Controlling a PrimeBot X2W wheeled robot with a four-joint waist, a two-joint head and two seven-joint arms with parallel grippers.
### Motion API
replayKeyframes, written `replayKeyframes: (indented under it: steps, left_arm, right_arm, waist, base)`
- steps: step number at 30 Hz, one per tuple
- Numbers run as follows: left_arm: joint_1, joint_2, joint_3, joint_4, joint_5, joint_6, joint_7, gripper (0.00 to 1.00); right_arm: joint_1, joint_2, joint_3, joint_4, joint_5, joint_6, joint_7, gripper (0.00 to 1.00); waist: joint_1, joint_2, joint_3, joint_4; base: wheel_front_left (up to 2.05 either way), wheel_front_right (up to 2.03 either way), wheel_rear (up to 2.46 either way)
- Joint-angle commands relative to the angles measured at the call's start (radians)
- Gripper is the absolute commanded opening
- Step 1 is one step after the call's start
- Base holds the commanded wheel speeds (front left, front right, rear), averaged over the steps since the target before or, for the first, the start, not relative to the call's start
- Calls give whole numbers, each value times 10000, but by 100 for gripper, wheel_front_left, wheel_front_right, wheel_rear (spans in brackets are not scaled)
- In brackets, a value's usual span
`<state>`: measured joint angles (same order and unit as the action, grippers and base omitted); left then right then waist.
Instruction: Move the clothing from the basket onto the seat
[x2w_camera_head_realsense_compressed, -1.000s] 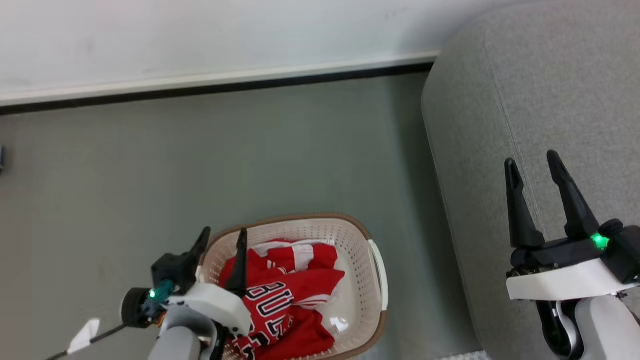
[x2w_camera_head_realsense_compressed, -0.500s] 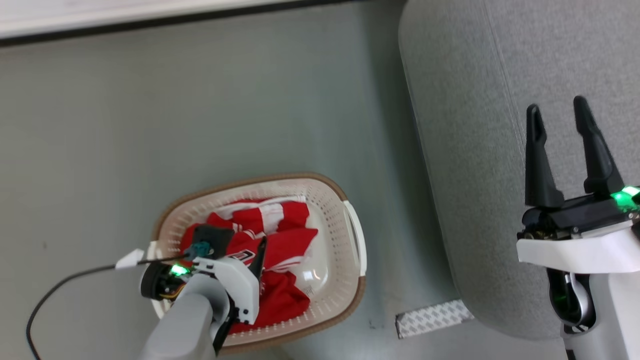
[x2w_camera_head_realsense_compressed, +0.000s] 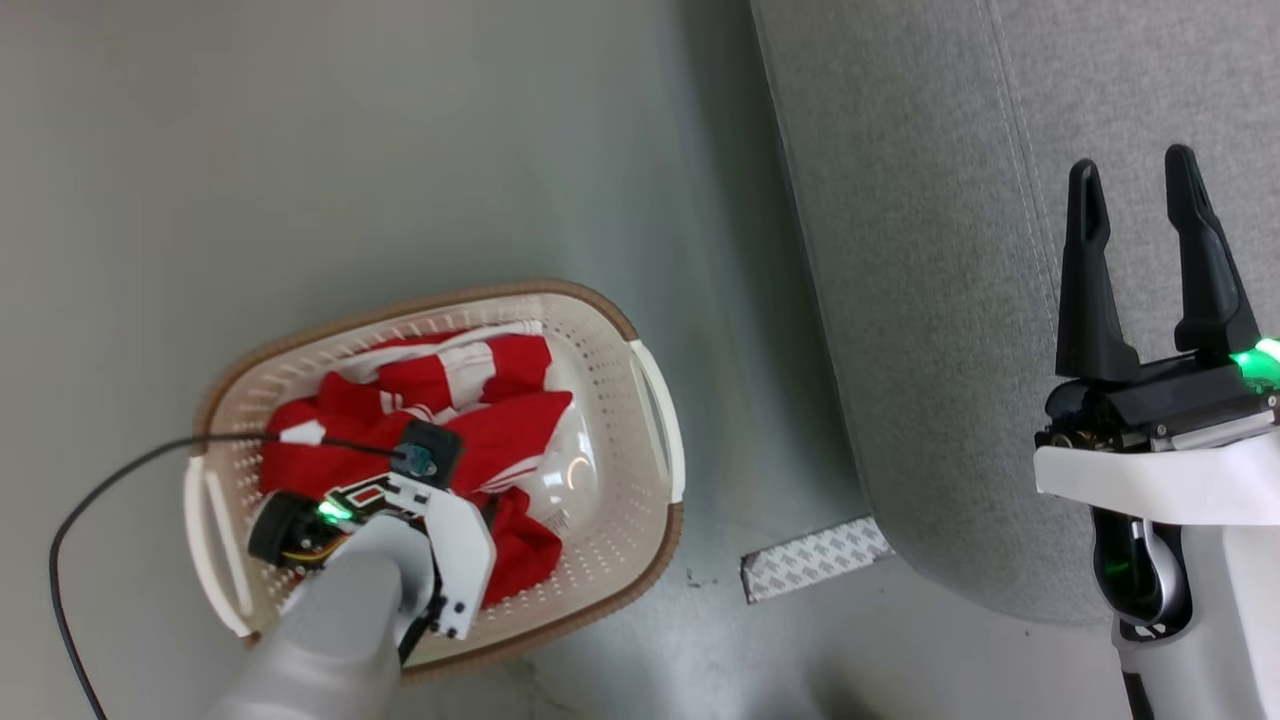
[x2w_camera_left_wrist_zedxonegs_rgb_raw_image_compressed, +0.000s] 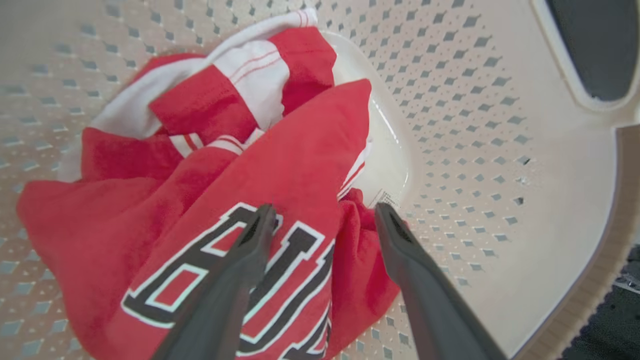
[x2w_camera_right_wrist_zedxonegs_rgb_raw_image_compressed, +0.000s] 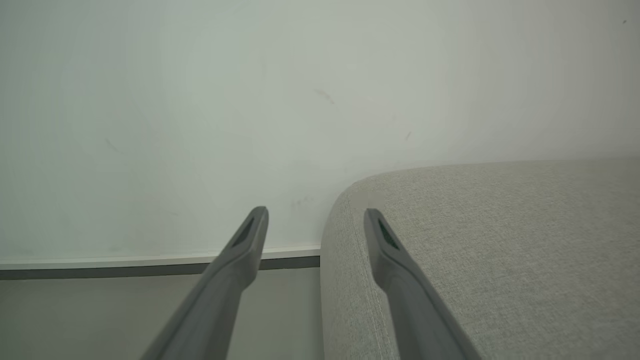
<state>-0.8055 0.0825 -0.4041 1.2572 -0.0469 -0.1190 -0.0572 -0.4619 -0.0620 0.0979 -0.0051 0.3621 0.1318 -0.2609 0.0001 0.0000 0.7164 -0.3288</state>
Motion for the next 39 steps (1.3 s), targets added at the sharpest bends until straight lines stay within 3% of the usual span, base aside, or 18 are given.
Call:
replayKeyframes:
  steps: [1,7,13,14,16,27,39]
  left_arm:
    - [-222,286,-133,97,289,177,243,100]
    - [-442,584,-526,230,702,933,1047,100]
    - [-599,626,-772,285,773,773,1193,100]
    - [-604,594,-778,286,723,741,1171,79]
    - [-587,529,-792,291,621,689,1102,0]
    - [-177,181,-991,317,374,581,444,0]
    - [896,-288,-967,106,-614,138,-1246,0]
  right_arm:
    - [-151,59,5,-65,67,-21,-25,100]
    - [-340,112,58,-132,100,-21,-25,100]
    - [-528,137,101,-144,102,-21,-25,100]
    - [-527,140,104,-134,95,-21,-25,100]
    - [-524,139,93,-92,72,-21,-25,100]
    - [-427,96,148,147,-130,-21,-25,100]
    - [505,-599,165,643,-348,-21,-25,100]
  waist:
    - [-1,0,338,-210]
    - [-1,0,780,-339]
    - [-1,0,1151,-352]
    - [-1,0,1168,-334]
    - [-1,0,1156,-280]
    - [-1,0,229,176]
    - [-1,0,-2645,1276]
  base:
    - [0,0,0]
    - [0,0,0]
    - [0,0,0]
    - [0,0,0]
    - [0,0,0]
    - [0,0,0]
    - [0,0,0]
